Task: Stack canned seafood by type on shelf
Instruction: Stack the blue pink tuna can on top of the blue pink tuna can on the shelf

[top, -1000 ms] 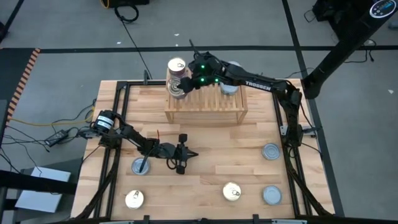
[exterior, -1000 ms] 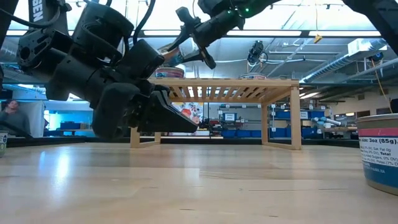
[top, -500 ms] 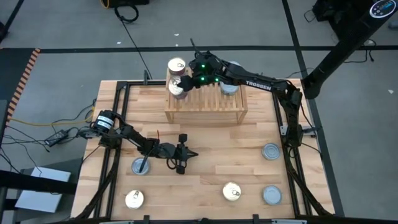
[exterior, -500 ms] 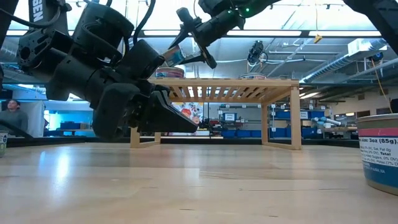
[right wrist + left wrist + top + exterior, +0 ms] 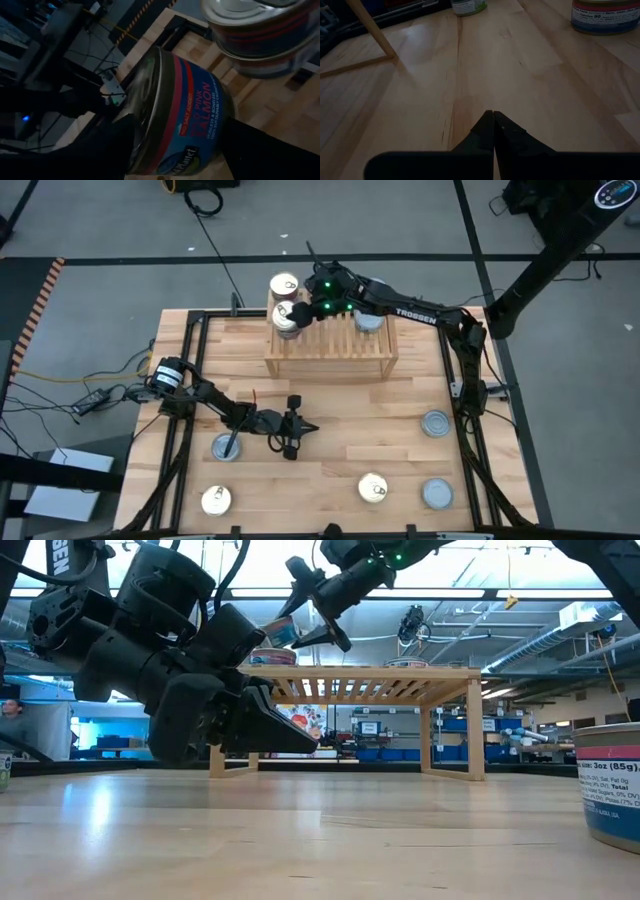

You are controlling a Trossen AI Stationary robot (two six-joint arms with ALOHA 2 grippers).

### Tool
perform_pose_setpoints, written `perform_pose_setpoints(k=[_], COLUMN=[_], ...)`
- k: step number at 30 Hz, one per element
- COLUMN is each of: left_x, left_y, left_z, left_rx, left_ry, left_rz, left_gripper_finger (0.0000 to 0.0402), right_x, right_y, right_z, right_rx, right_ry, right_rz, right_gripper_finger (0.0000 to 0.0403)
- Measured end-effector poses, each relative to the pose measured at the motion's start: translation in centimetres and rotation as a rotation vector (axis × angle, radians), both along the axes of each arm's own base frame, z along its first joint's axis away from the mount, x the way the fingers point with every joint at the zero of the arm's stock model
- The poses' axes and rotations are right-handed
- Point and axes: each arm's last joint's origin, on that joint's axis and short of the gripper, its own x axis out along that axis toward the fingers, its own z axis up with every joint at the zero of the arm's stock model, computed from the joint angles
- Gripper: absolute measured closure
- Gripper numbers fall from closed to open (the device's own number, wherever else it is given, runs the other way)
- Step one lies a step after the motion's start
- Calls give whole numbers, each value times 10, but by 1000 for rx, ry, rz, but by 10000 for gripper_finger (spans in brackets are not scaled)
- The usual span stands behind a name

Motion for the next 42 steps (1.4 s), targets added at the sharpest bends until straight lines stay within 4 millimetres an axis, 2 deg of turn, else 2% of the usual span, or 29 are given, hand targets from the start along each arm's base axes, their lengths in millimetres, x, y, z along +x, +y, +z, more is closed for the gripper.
perform_pose_setpoints(k=[13, 22, 26, 29, 39, 42], left_x=[0, 0, 0, 0, 0, 0], left_y=[0, 0, 0, 0, 0, 0], left_z=[0, 0, 0, 0, 0, 0], left_rx=[0, -1, 0, 0, -1, -1], left_ry=[0, 0, 0, 0, 0, 0], left_rz=[0, 0, 0, 0, 0, 0], left_gripper_finger=[397, 397, 397, 397, 397, 397], right_x=[0, 2, 1, 1, 1, 2], right_y=[1, 1, 2, 2, 5, 6], right_z=[-1, 3, 13, 18, 16, 17], right_rx=[-34, -18, -57, -88, -114, -132], right_ry=[19, -17, -32, -36, 1, -4], right_rz=[-11, -7, 4, -2, 8, 20], right_gripper_finger=[116, 71, 57, 55, 56, 68])
